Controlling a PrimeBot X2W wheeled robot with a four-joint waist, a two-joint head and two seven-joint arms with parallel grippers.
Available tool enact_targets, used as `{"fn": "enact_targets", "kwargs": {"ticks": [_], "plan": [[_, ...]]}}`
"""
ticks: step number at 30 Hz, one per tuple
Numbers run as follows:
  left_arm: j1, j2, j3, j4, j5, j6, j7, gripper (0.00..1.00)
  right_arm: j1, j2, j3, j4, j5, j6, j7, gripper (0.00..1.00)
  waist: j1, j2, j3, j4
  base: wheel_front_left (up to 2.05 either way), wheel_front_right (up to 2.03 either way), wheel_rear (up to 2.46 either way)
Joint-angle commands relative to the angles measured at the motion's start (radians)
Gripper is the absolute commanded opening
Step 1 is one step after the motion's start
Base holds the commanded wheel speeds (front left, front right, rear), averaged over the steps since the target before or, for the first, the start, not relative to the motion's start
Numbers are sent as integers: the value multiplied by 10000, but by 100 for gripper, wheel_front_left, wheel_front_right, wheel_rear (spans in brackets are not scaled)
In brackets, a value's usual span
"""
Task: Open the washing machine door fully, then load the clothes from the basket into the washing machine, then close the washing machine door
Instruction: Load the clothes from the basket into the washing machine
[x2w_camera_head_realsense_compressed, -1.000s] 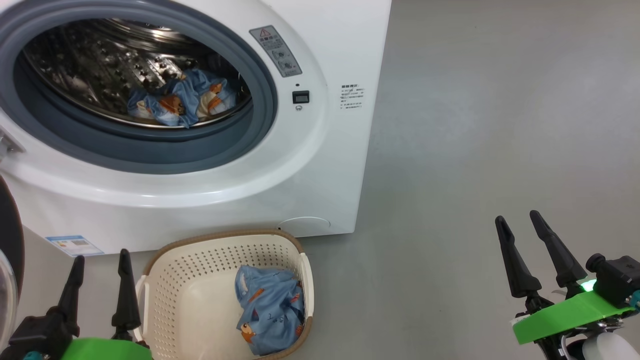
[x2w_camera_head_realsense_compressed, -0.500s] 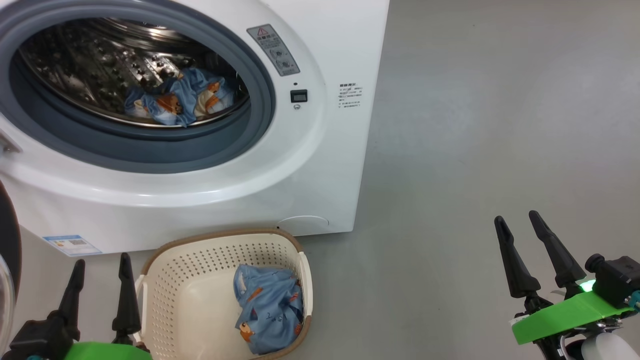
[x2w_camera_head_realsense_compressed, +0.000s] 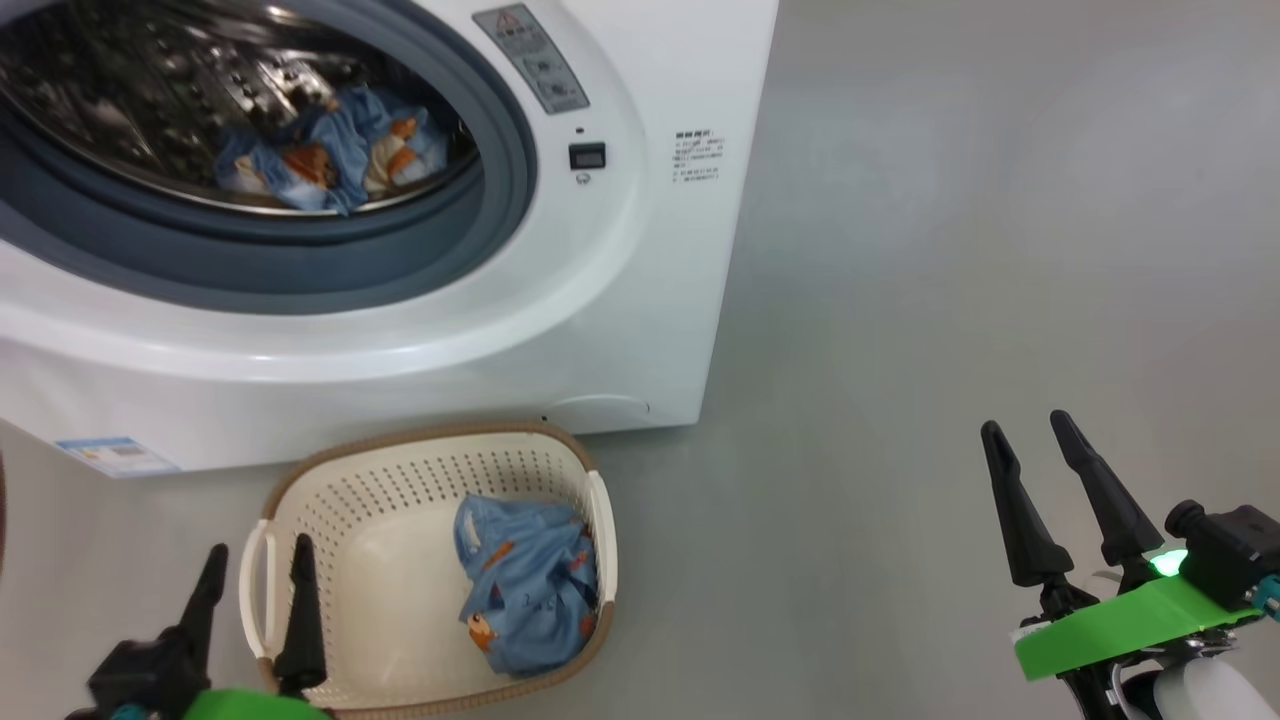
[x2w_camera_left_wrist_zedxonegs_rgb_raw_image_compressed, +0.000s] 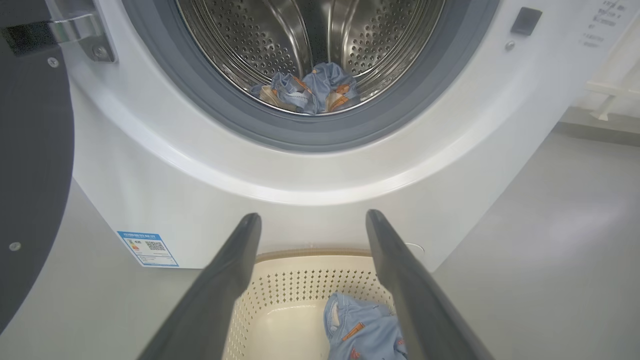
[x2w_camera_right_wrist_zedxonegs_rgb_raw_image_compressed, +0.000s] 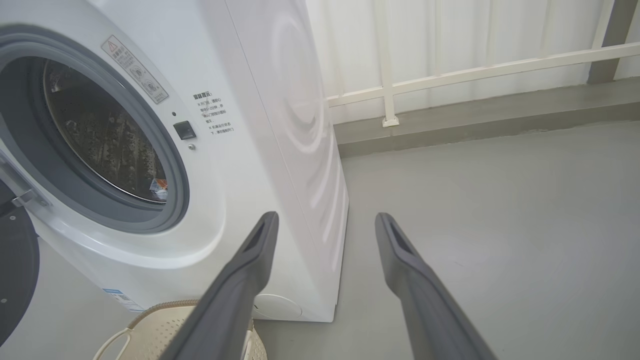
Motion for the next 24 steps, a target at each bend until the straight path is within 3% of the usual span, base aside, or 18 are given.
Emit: {"fn": "enact_targets", "kwargs": {"ticks": [1,24], "plan": [[-433,91,106,50,-49,10,-63,100,-353,-74,192,-257,15,75,-80,100,-1,0,442,-65,0,0,0],[-3005,335,-1596,3721,-717,10,-63,100,-2008,565,369,-469,-252,75,-80,100,-1,0,3079,-653,0,0,0]]}}
